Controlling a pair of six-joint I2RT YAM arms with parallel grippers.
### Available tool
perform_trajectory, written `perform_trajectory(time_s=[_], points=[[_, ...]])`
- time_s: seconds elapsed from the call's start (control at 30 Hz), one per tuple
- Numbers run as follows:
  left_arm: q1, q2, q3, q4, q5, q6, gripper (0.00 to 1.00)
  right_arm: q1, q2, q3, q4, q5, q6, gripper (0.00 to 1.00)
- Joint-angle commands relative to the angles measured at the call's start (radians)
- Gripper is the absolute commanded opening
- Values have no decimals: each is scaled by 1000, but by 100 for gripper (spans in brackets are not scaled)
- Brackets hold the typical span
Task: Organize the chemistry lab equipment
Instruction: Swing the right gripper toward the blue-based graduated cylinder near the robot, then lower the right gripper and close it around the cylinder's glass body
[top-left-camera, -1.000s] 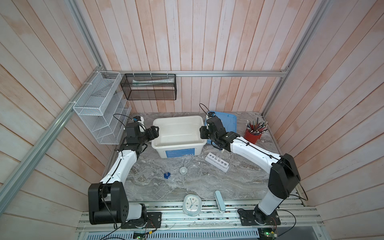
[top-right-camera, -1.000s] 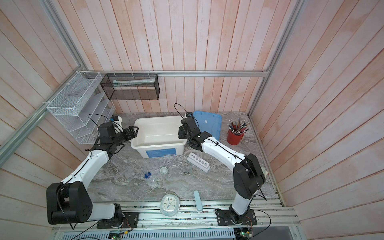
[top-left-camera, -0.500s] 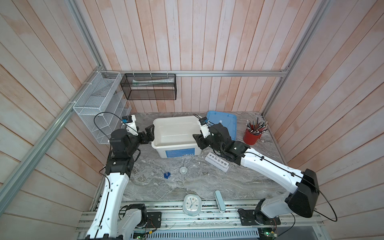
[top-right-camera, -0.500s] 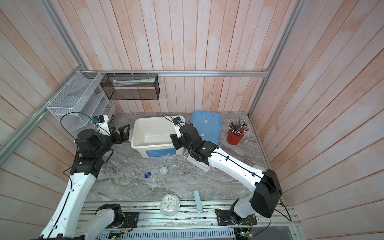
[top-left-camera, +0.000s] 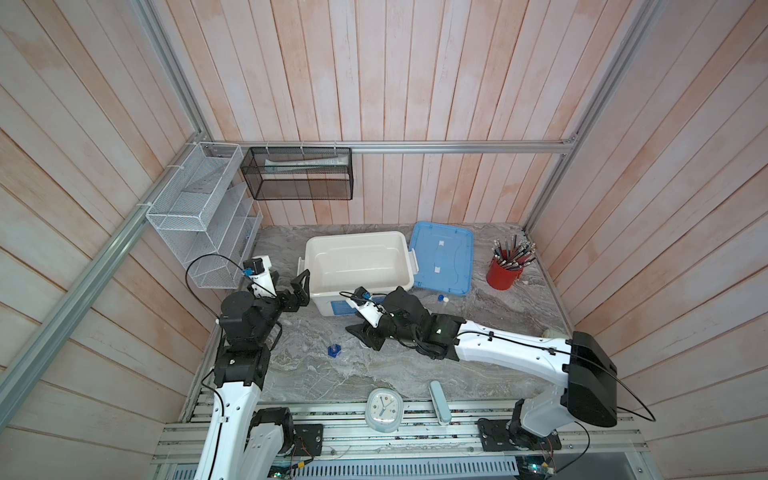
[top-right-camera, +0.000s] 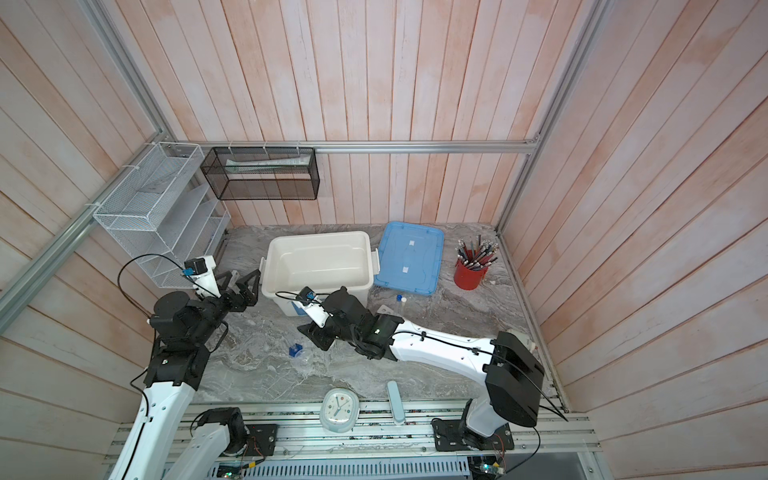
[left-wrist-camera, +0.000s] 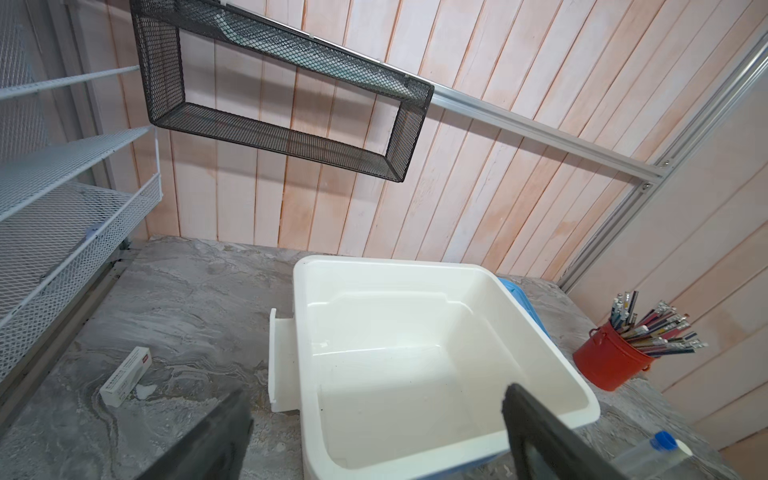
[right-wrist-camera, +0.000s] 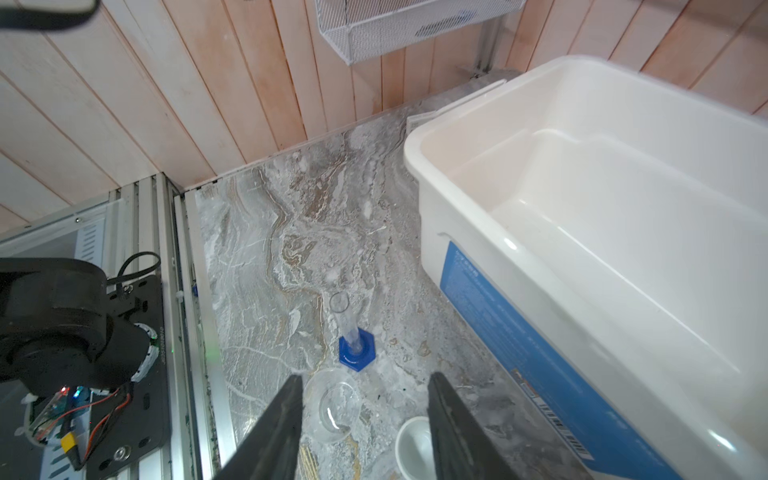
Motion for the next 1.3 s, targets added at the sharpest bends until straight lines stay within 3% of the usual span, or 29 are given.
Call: perform_trajectory(time_s=[0.0,0.6,1.27], points=[[5,-16,-23,57,45,-2,96,15,45,-6,99,-36,27,50],[1,-40,-45,78,158,49,95,41,216,-23,282,-61,85,46],[-1,-12,-45,66,130,63,95,22,339,9,370,-64,99,40]])
